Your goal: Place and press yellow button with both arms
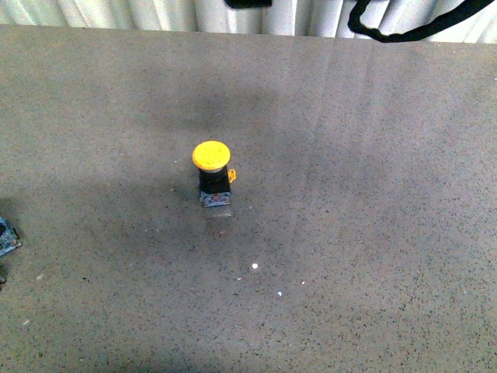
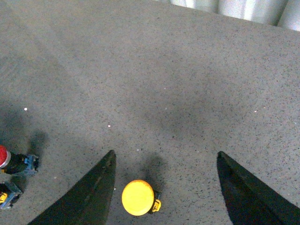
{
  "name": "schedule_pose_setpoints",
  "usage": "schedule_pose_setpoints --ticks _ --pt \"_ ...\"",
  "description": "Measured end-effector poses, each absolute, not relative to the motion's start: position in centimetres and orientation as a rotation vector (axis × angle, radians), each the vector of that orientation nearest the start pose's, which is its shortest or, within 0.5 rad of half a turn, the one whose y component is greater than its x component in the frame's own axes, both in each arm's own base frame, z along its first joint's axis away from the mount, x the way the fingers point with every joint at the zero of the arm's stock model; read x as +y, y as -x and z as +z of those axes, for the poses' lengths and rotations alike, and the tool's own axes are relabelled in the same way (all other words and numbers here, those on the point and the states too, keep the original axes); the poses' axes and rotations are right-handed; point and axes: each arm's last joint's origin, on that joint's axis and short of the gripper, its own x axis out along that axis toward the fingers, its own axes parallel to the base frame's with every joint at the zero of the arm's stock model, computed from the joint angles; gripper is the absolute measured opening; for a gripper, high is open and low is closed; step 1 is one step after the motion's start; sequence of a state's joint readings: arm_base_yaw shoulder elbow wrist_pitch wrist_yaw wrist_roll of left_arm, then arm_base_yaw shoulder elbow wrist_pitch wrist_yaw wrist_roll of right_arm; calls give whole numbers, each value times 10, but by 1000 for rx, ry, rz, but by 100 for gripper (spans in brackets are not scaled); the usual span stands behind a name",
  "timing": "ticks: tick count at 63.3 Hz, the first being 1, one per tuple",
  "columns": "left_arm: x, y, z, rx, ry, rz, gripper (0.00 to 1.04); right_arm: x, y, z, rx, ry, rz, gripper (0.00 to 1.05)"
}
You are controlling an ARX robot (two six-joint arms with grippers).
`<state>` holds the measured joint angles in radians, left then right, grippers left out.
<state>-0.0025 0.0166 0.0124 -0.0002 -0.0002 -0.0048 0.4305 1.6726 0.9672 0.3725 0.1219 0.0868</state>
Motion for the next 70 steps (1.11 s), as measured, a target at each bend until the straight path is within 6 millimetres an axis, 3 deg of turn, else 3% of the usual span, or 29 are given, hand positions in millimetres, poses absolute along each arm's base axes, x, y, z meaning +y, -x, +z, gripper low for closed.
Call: schedule_pose_setpoints --ticks 3,6,13,18,27,44,70 --pt "0 -98 166 4 4 -3 1 142 -325 218 213 13 179 49" --pt "0 -98 166 4 5 -2 1 120 -307 210 84 -1 53 37" --pt "0 -98 166 4 5 -2 1 84 -277 208 -8 -23 -2 16" --pt "0 -98 166 4 4 -3 1 69 -259 203 -12 -16 0 1" --pt "0 -98 166 4 5 -2 1 49 -231 188 16 -2 6 1" --pt "0 -98 166 4 5 -3 1 25 -194 178 11 -4 0 1" --pt "0 -98 166 4 5 -3 1 3 -155 160 25 -6 14 1"
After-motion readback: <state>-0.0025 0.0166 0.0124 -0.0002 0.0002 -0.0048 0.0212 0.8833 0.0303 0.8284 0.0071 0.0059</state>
